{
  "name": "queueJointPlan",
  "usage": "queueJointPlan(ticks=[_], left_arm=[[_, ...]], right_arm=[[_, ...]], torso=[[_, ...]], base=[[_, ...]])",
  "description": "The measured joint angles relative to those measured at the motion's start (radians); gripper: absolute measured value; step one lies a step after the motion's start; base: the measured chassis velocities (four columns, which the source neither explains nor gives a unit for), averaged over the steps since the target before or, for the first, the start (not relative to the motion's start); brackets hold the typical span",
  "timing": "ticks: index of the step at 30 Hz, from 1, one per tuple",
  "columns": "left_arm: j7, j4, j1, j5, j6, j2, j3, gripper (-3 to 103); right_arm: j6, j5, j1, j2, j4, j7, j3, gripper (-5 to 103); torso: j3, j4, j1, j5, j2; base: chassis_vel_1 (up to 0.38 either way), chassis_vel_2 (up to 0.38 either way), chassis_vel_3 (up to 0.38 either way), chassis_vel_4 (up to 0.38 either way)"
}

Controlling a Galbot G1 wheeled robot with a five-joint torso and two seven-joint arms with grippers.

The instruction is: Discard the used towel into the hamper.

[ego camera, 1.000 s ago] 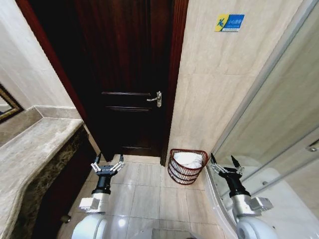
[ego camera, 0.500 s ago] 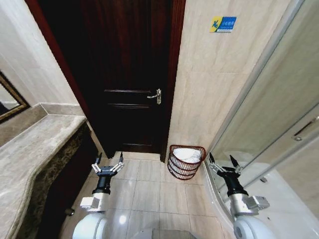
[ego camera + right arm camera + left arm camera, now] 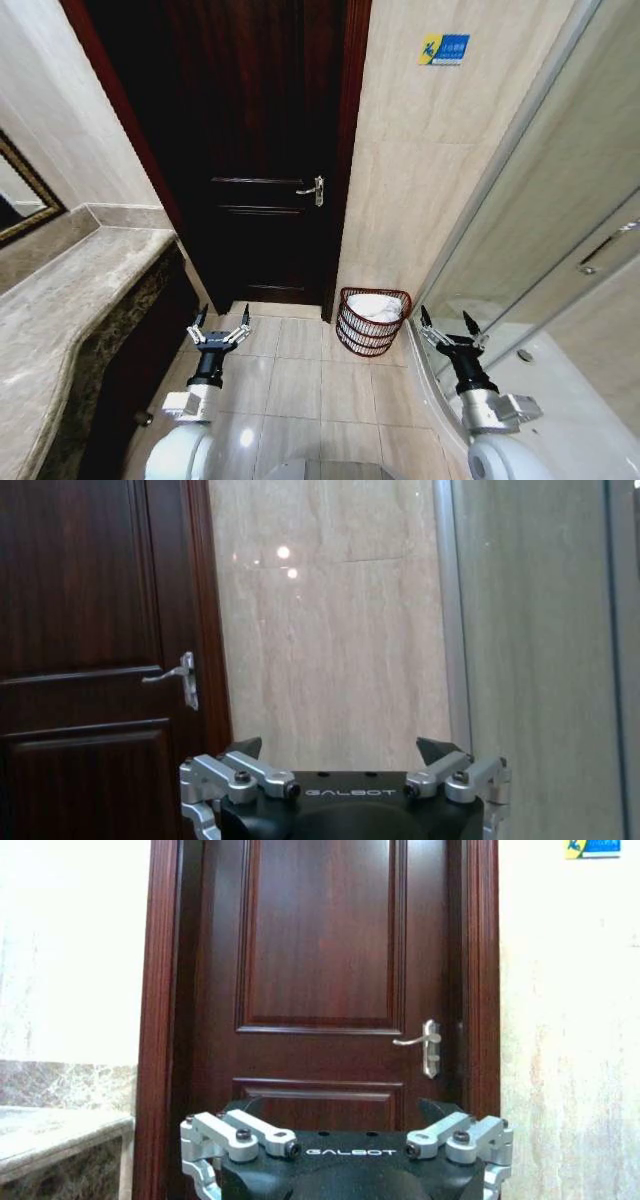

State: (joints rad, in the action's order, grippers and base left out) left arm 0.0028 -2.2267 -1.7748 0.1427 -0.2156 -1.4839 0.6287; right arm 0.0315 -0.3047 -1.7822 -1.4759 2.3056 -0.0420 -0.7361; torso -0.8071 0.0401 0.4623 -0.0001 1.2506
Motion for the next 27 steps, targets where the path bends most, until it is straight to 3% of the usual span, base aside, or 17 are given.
queueJointPlan(ticks=[27], left_arm=[[-0.015, -0.009, -0.011, -0.018, -0.032, -0.022, -0.015, 100]], right_arm=[[0.051, 0.005, -0.039, -0.001, -0.013, -0.008, -0.003, 100]], torso=[[0.000, 0.0000, 0.000, 0.0000, -0.001]], base=[[0.044, -0.042, -0.045, 0.050]])
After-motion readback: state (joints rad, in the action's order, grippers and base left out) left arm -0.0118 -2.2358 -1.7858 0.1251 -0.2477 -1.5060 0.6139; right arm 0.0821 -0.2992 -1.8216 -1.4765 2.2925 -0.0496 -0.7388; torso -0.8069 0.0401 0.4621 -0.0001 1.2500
